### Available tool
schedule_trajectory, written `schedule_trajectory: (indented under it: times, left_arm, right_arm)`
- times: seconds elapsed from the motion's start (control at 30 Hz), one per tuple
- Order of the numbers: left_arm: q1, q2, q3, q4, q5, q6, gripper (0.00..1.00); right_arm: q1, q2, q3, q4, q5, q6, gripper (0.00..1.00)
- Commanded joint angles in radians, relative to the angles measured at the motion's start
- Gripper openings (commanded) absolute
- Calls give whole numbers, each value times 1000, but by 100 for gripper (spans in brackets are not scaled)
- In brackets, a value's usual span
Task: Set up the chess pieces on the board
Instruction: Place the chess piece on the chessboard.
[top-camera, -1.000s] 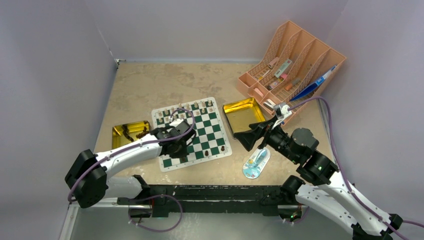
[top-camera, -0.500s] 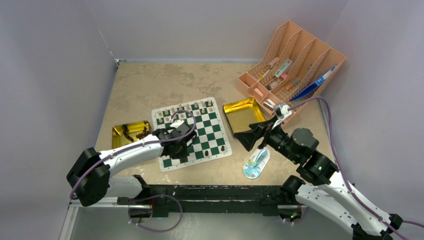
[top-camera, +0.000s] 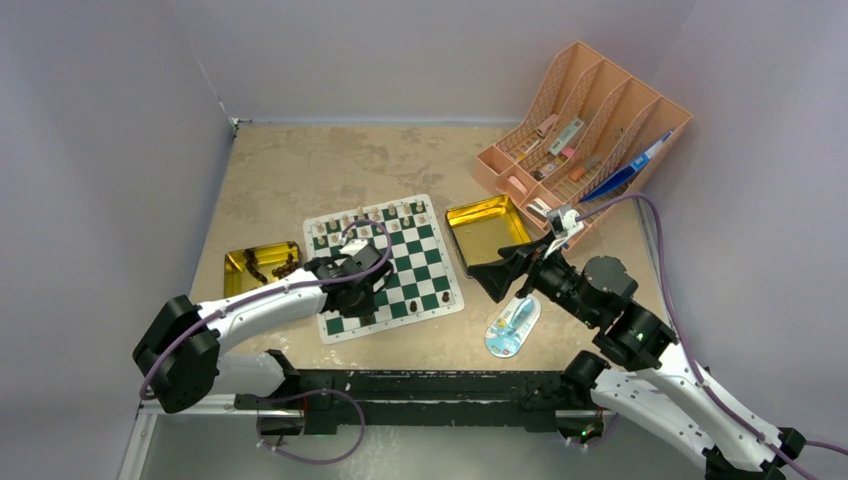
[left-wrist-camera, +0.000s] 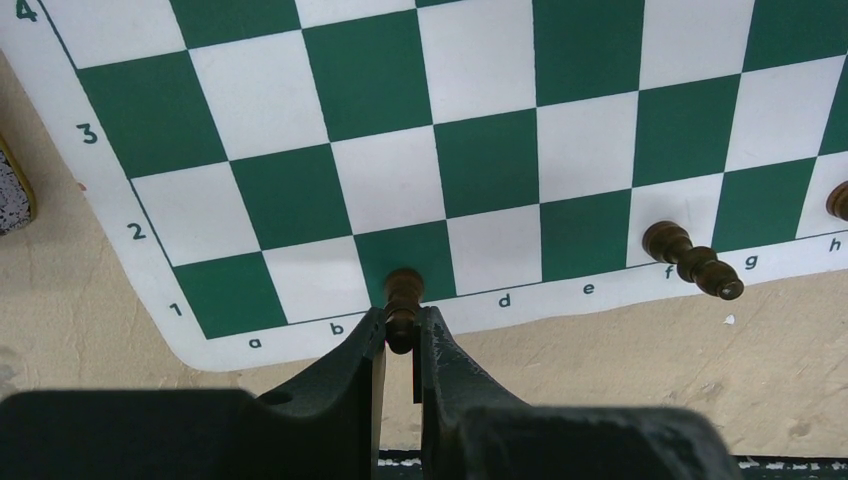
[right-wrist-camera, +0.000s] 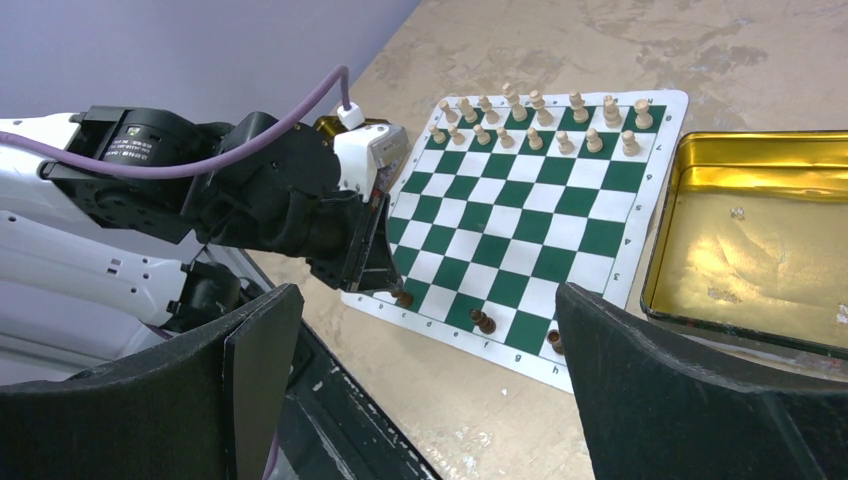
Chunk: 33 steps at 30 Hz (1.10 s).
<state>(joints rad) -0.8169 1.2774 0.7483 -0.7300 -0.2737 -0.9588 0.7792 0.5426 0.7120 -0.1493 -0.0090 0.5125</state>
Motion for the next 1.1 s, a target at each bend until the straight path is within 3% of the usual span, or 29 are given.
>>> schedule_trajectory:
  times: [0.0,0.53,0.6,0.73,1.07]
  left_arm:
    - [-1,-30,34,2,-25,-2,6]
    - [-1,34,47,20,-25,24,8]
    - [-1,26,50,8,-24,16,12]
    - [-1,18,81,-31,-25,21,31]
    - [5,-6,190,-119,-80,32,52]
  right_arm:
    - [4,-1,27,33,16,-12,99]
    - [4,18,27,78,30,-11,99]
    - [3,21,23,84,16,-9,99]
    - [4,16,17,92,-5,8,99]
    - [4,9,20,91,-30,8,99]
